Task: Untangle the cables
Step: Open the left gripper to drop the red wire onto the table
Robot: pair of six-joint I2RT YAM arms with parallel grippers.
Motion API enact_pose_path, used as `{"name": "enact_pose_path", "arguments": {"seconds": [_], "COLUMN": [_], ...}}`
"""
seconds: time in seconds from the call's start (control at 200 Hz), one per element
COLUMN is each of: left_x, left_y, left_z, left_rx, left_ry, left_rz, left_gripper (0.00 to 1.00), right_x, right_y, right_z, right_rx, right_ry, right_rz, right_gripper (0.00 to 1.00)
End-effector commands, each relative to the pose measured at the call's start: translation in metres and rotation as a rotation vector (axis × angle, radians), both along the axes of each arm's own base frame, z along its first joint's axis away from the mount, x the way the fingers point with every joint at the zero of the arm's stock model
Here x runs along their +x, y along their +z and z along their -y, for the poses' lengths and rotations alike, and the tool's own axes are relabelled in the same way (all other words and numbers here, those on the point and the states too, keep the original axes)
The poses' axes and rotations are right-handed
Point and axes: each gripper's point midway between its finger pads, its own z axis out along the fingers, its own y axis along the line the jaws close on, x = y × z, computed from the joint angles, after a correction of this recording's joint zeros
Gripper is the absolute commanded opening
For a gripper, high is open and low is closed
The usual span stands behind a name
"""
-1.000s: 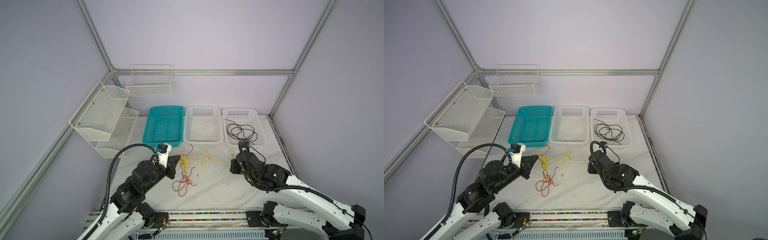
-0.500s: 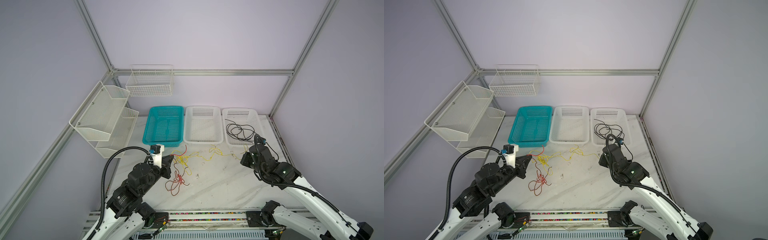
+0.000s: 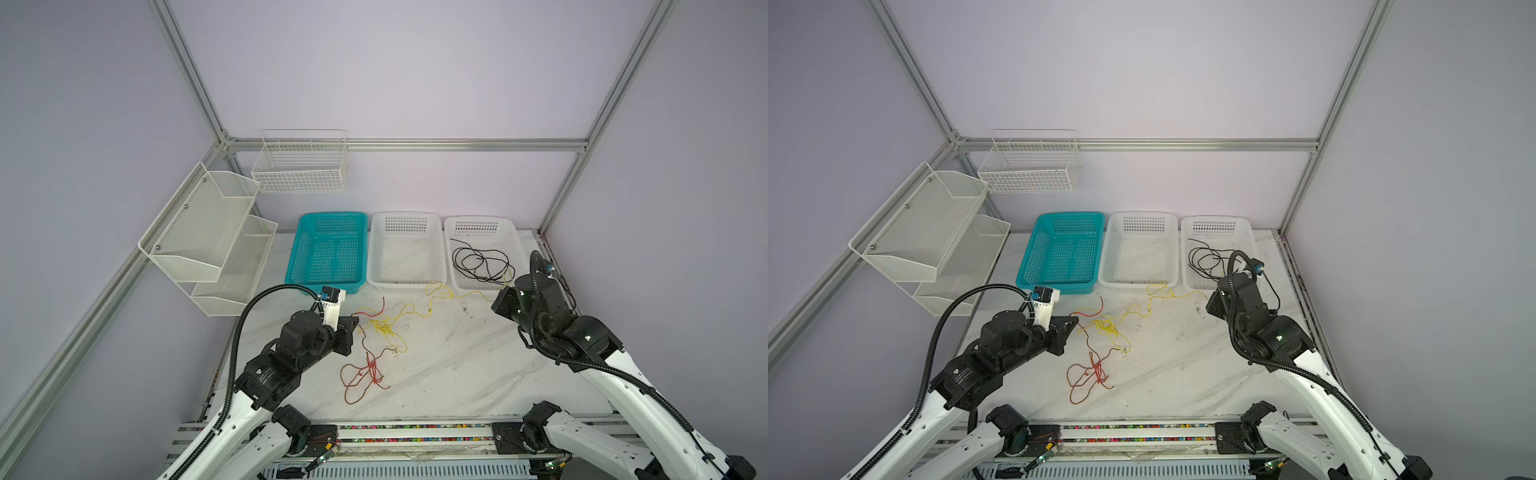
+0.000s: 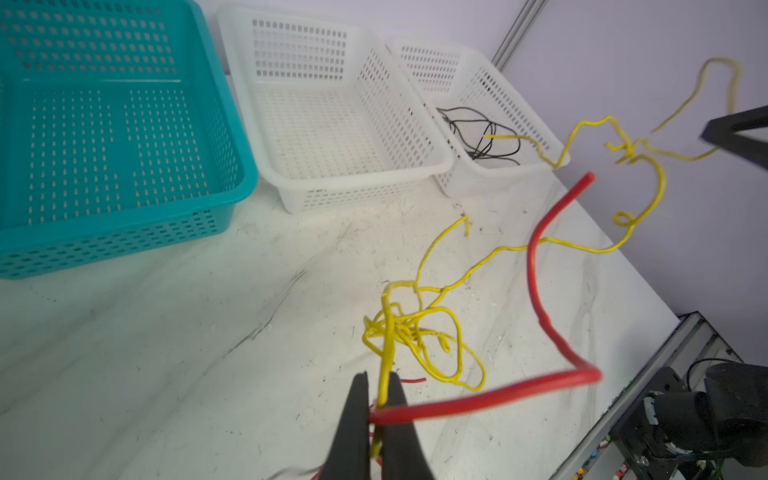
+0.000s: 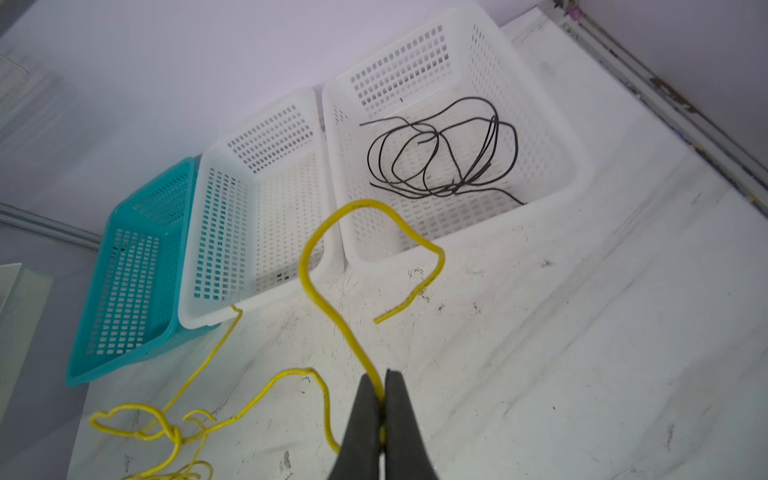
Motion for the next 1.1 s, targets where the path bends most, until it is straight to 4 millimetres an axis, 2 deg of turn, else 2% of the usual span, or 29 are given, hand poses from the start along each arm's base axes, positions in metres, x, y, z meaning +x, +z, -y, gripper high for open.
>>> {"name": "enact_pose_path", "arguments": {"seconds": [0.0,0.125,0.305,0.37,0.44,0.46,0.5,0.585,0.635,0.73,0.825,0.91,1.015,1.095], "left_x": [0.006,0.010,0.016,0.017,0.019,0.020,0.020,0.022,0.023,0.028,0.029,0.027,0.026,0.024], "left_y": [0.009,-0.003,-0.017,-0.015,-0.013,-0.012,-0.011,-0.009,-0.005,0.010,0.029,0.049,0.067,0.072], "left_z": [-0.013,-0.013,-0.007,-0.004,0.001,0.003,0.008,0.019,0.022,0.027,0.036,0.049,0.060,0.072], "left_rx": [-0.005,-0.006,-0.007,-0.025,-0.053,-0.062,-0.083,-0.120,-0.131,-0.127,-0.142,-0.185,-0.252,-0.296], "left_ry": [0.057,0.060,0.045,0.040,0.028,0.022,0.003,-0.036,-0.048,-0.078,-0.136,-0.223,-0.283,-0.332], "left_rz": [-0.013,-0.066,-0.134,-0.135,-0.138,-0.142,-0.150,-0.158,-0.153,-0.117,-0.063,0.000,0.056,0.066], "left_gripper": [0.00,0.00,0.00,0.00,0.00,0.03,0.17,0.25,0.34,0.68,0.84,0.91,0.93,0.94], "right_x": [-0.005,-0.011,-0.021,-0.020,-0.018,-0.017,-0.015,-0.013,-0.012,-0.012,-0.011,-0.009,-0.008,-0.009], "right_y": [0.016,0.022,0.042,0.047,0.040,0.037,0.030,0.019,0.018,0.023,0.027,0.029,0.034,0.043], "right_z": [0.031,0.033,0.044,0.031,0.019,0.019,0.017,0.012,0.012,0.005,-0.008,-0.015,-0.020,-0.026], "right_rx": [-0.085,-0.091,-0.120,-0.109,-0.105,-0.112,-0.121,-0.127,-0.128,-0.117,-0.099,-0.085,-0.064,-0.037], "right_ry": [-0.090,-0.075,-0.087,-0.005,0.059,0.057,0.068,0.088,0.090,0.132,0.199,0.226,0.249,0.274], "right_rz": [0.020,0.015,0.042,0.052,0.032,0.025,0.012,-0.011,-0.008,0.012,0.023,0.026,0.041,0.066], "right_gripper": [0.00,0.00,0.00,0.00,0.00,0.00,0.00,0.00,0.00,0.00,0.00,0.00,0.00,0.00]}}
